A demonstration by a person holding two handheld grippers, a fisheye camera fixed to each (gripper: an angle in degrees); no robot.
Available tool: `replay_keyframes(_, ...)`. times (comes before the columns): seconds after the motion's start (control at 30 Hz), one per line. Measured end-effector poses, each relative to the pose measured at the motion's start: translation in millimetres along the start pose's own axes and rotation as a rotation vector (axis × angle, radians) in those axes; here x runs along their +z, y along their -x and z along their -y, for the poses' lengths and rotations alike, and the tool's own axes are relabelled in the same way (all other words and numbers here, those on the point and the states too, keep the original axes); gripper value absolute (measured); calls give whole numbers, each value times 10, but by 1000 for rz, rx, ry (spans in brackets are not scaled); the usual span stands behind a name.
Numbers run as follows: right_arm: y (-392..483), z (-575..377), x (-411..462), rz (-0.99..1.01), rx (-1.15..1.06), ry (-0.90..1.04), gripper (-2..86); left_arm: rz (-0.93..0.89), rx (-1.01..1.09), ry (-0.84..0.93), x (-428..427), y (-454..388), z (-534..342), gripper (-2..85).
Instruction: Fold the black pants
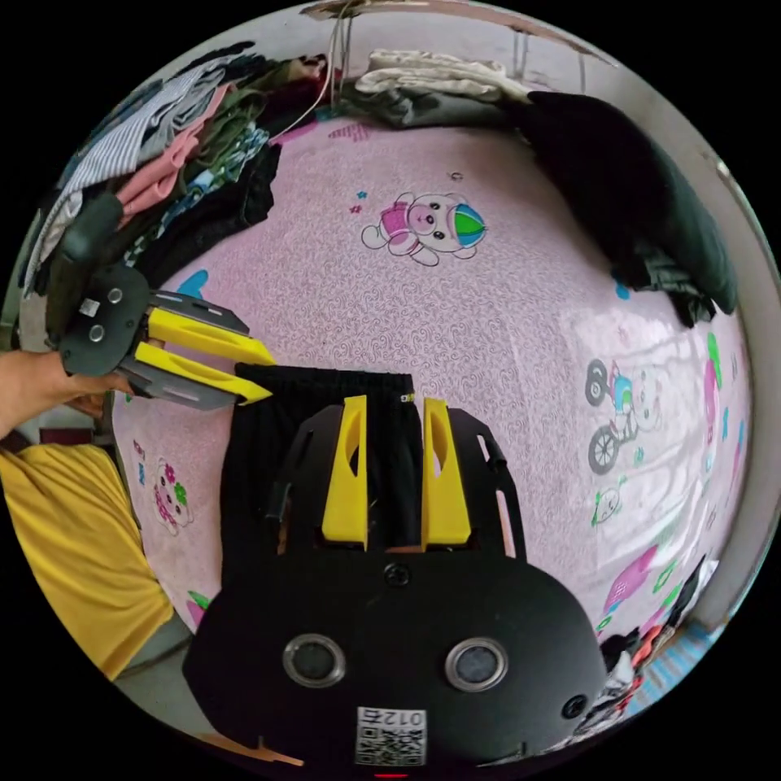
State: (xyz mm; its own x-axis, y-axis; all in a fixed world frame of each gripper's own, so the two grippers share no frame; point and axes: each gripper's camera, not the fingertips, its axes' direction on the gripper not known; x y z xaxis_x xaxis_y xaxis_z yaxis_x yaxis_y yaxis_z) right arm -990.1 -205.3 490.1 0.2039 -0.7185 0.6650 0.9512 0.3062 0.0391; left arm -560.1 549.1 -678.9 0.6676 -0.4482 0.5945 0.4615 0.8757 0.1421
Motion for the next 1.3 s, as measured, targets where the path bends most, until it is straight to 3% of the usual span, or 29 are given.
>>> replay_keyframes(0.2,-304,34,-147,132,31,56,94,73,40,-63,-92,-73,-108,30)
replay_keyframes(0.33,-245,8,-238,147,28,51,47,-29,25,-63,-145,69,-98,36)
replay_keyframes(0.5,-298,-209,-601,184,103,-88,27,-160,-12,-54,-394,257,-57,41)
replay_keyframes(0.8,0,-394,-1571,202,28,-293,21,-93,-18,-155,-1545,131,-264,42)
replay_keyframes(1.0,273,-1009,-2133,149,-3,-378,22,-88,81,-209,-2107,-623,-360,31)
replay_keyframes(1.3,567,-2666,-2548,101,127,-431,23,-195,344,-203,-2086,-2631,-279,26)
